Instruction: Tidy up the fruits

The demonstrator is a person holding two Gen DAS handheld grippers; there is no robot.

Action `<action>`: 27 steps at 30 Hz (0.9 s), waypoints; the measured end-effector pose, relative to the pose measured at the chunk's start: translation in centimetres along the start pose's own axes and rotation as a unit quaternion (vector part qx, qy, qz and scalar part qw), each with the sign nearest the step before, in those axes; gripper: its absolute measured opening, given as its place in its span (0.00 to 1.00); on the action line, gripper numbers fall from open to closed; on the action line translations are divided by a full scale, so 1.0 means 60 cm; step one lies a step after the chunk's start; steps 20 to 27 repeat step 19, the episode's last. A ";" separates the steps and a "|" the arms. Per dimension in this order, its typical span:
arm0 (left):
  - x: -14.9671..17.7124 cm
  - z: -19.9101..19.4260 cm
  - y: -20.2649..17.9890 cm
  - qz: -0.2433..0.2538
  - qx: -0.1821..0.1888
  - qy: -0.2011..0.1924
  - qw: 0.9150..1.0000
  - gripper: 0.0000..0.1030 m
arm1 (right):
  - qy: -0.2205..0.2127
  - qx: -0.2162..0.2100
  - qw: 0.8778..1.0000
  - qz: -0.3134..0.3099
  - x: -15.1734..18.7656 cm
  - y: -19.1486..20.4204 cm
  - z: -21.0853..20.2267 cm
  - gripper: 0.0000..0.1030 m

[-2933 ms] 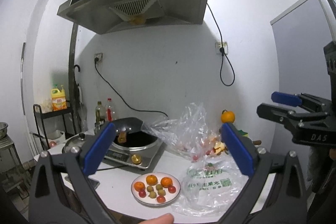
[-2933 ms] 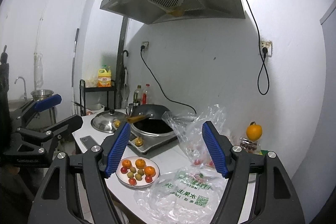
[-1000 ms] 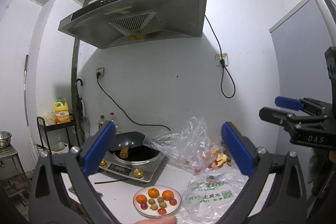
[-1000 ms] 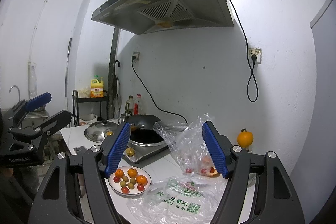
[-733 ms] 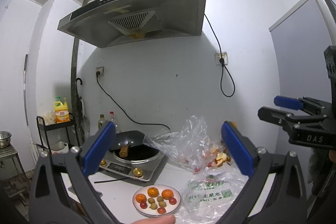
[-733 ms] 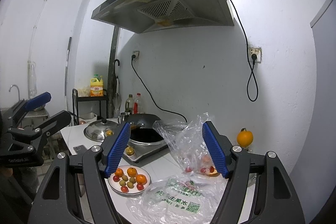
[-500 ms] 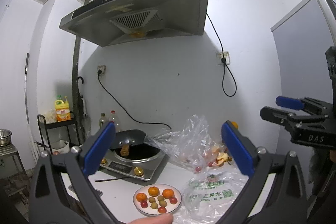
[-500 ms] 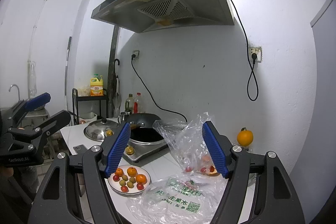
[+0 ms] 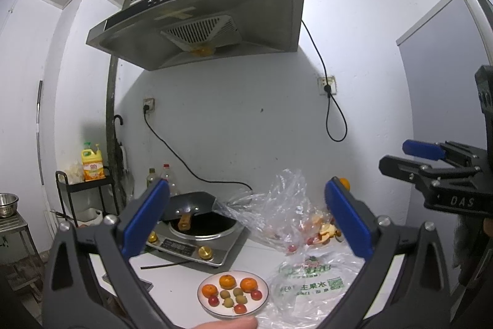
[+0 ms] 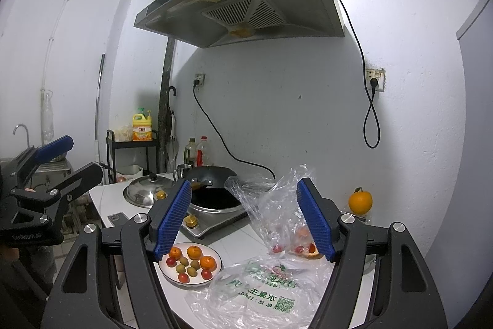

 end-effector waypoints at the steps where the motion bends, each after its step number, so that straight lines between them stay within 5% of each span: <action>1: 0.000 0.000 -0.001 0.000 0.000 0.000 1.000 0.99 | 0.000 0.000 1.000 0.000 0.000 0.000 0.000 0.72; 27: -0.008 -0.001 0.006 -0.008 0.025 0.001 1.000 0.99 | 0.000 0.000 1.000 0.000 0.000 0.001 0.000 0.72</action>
Point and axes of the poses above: each gripper's, at about its wrist camera, not at the fingertips, and z roughly the way its jaws point, y to its left, x to its underside, the point moved 9 cm from there along z, roughly the way its jaws point, and after that the axes turned 4 degrees about -x, right-handed, at the moved point
